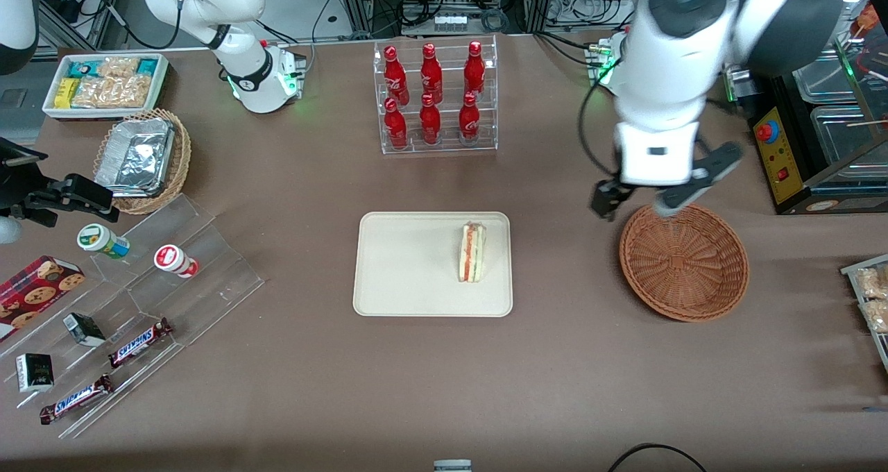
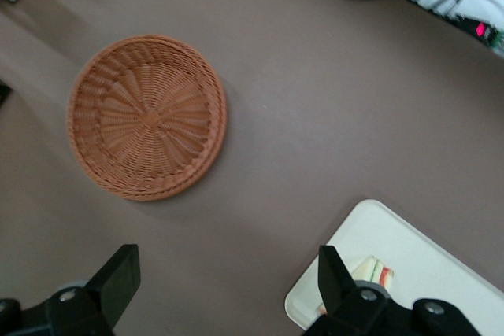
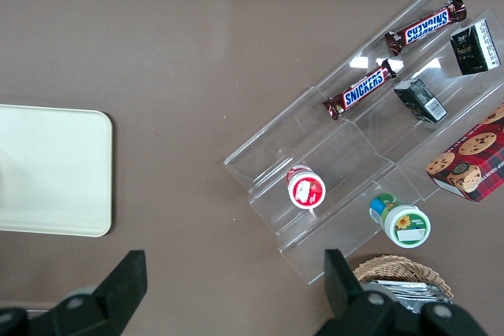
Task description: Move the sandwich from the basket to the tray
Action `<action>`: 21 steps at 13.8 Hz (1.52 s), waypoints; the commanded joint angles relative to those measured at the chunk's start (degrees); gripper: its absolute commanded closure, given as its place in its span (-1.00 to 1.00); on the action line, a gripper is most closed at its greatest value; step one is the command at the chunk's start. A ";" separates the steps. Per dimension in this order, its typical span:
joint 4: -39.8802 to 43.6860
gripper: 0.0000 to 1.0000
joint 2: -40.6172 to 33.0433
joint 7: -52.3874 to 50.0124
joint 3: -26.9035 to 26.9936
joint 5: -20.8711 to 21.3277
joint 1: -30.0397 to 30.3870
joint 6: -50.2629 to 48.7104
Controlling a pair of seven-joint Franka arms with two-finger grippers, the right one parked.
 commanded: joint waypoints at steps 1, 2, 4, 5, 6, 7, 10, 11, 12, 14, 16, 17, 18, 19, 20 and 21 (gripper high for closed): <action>-0.53 -1.00 -2.72 6.56 -0.65 -2.71 4.67 -2.26; -0.44 -1.00 -3.51 11.21 -0.65 -4.11 7.30 -4.10; -0.53 -1.00 -5.53 20.79 -0.83 -7.36 12.75 -6.74; -0.53 -1.00 -6.23 25.36 -0.83 -8.16 14.95 -8.15; -0.53 -1.00 -6.85 29.32 -0.83 -8.34 16.72 -9.90; -0.53 -1.00 -7.29 33.36 -0.74 -9.30 18.82 -11.05; -0.53 -1.00 -8.96 45.68 -0.13 -11.95 22.97 -13.60; -0.62 -1.00 -9.23 46.93 0.14 -12.64 22.97 -14.30; -0.62 -1.00 -9.66 47.11 0.23 -14.83 22.97 -15.01; -1.15 -1.00 -11.16 48.69 1.37 -17.75 22.80 -15.02; -1.76 -1.00 -12.30 52.45 1.20 -16.61 22.71 -15.28; -2.89 -1.00 -13.35 55.00 1.37 -15.74 22.80 -15.45; -4.38 -1.00 -14.40 56.42 1.54 -14.77 22.89 -15.54; -5.44 -1.00 -15.20 57.04 1.55 -13.28 22.80 -15.54; -6.06 -1.00 -15.73 57.05 1.55 -12.14 22.71 -15.54; -6.24 -1.00 -16.08 58.00 1.81 -12.04 22.80 -15.72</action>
